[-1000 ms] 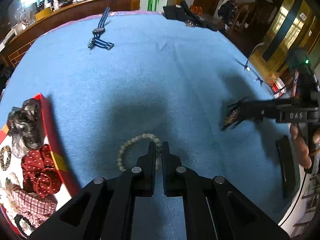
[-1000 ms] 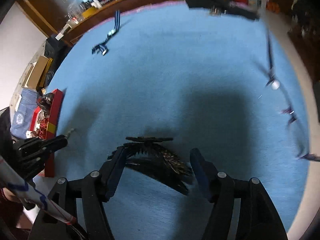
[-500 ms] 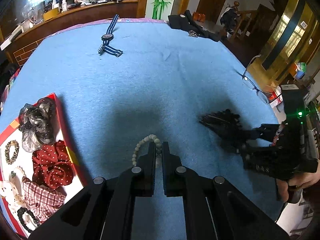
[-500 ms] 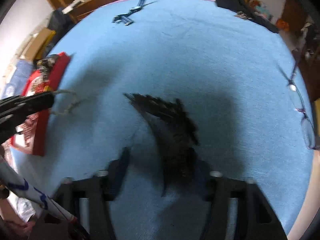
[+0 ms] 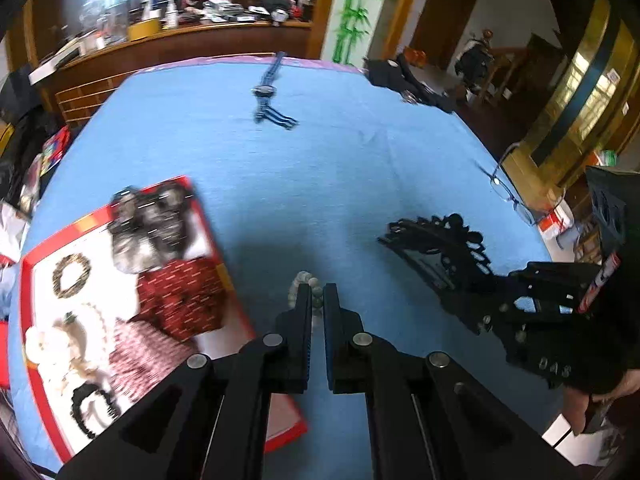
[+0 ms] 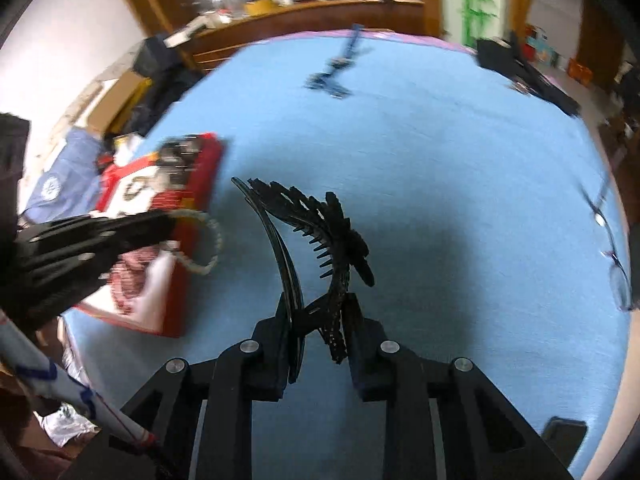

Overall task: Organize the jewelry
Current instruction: 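Carry the bead bracelet and black comb into the box and open both tools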

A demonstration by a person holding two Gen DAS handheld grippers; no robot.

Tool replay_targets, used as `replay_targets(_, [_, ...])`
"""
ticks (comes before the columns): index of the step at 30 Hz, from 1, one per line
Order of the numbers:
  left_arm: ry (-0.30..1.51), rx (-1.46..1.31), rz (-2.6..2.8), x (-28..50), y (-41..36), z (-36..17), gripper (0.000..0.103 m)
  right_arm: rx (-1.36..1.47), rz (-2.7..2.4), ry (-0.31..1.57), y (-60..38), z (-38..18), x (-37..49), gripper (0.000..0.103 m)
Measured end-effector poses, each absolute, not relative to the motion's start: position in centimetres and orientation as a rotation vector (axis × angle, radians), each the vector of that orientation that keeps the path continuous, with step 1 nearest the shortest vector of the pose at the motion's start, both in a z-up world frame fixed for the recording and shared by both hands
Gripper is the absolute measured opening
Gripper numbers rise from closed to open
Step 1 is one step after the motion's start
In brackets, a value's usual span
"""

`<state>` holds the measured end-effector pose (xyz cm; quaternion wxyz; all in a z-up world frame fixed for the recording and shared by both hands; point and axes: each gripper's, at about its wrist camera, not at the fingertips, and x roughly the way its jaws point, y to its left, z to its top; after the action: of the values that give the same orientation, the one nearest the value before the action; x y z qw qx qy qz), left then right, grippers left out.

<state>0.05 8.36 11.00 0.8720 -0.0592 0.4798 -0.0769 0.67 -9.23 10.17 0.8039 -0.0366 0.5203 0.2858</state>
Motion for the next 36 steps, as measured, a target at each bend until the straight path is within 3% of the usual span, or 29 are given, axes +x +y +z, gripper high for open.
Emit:
replay_targets(16, [1.003, -0.231, 0.024, -7.2, 21.4, 10.7, 0.005, -0.143, 0.827, 1.127, 4.4, 10.2, -4.0, 0.026])
replay_targets(36, [1.097, -0.207, 0.024, -9.6, 24.6, 5.9, 0.005, -0.308, 0.802, 1.242, 11.0, 3.8, -5.0, 0.026])
